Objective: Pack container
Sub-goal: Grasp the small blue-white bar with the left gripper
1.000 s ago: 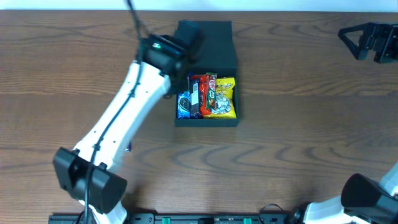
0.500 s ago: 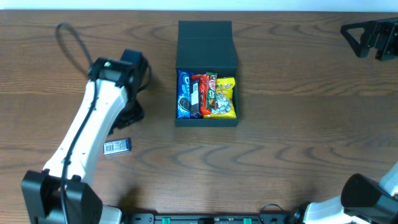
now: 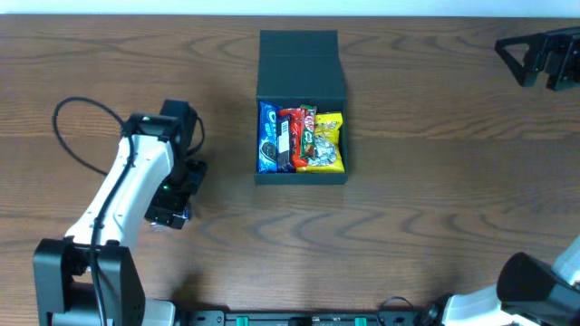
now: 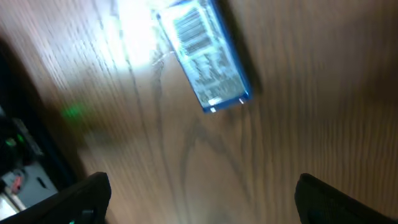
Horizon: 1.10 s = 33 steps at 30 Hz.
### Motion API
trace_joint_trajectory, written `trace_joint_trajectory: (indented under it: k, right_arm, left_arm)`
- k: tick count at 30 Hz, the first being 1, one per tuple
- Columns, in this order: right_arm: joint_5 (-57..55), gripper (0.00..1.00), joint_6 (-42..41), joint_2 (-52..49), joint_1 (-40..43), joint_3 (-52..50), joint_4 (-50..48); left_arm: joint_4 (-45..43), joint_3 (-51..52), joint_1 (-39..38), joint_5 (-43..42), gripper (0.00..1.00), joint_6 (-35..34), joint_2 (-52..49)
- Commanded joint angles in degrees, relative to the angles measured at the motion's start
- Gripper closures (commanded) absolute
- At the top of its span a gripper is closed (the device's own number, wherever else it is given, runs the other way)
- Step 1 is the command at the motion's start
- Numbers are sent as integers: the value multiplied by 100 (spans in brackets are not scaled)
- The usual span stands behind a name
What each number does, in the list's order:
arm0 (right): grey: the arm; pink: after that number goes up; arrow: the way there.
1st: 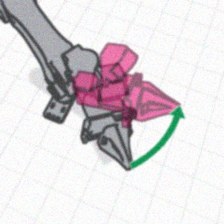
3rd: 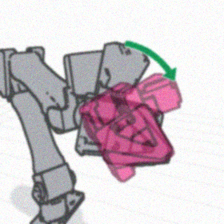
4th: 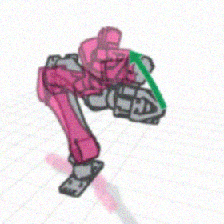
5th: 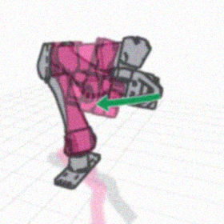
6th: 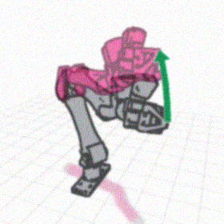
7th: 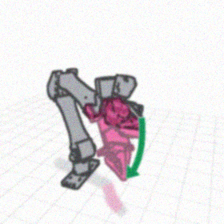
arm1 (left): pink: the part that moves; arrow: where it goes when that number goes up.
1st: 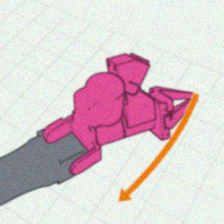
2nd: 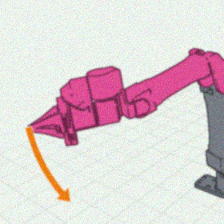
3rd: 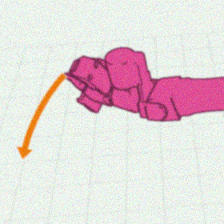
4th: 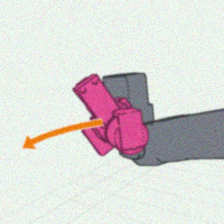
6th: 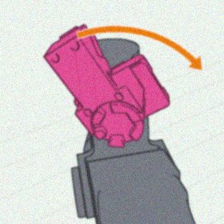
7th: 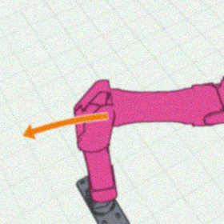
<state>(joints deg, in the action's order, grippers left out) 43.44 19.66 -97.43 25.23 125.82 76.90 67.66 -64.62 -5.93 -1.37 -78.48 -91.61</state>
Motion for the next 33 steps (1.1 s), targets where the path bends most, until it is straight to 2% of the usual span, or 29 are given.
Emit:
trace_joint_trajectory:
  k: [1,6,14,26,27,28,33]
  right_arm:
    - [26,1,144,-9,20,-4,24]
    - [26,1,173,-9,20,-4,22]
    - [26,1,181,-9,17,-4,28]
    - [28,1,181,-9,17,-4,52]
    - [28,1,181,-9,20,-4,52]
    - [28,1,181,-9,17,-4,61]
    - [26,1,181,-9,20,-4,90]
  left_arm:
    - [-114,269,337,-173,5,-426,2]
    - [-710,723,608,-313,5,-426,2]
    - [-1670,1180,636,-46,4,-428,2]
    - [-2321,1738,640,122,0,-450,2]
    - [-2321,1740,640,184,8,-448,0]
    - [-2321,1749,640,232,12,-448,2]
    - [-2341,1856,732,326,17,-446,0]
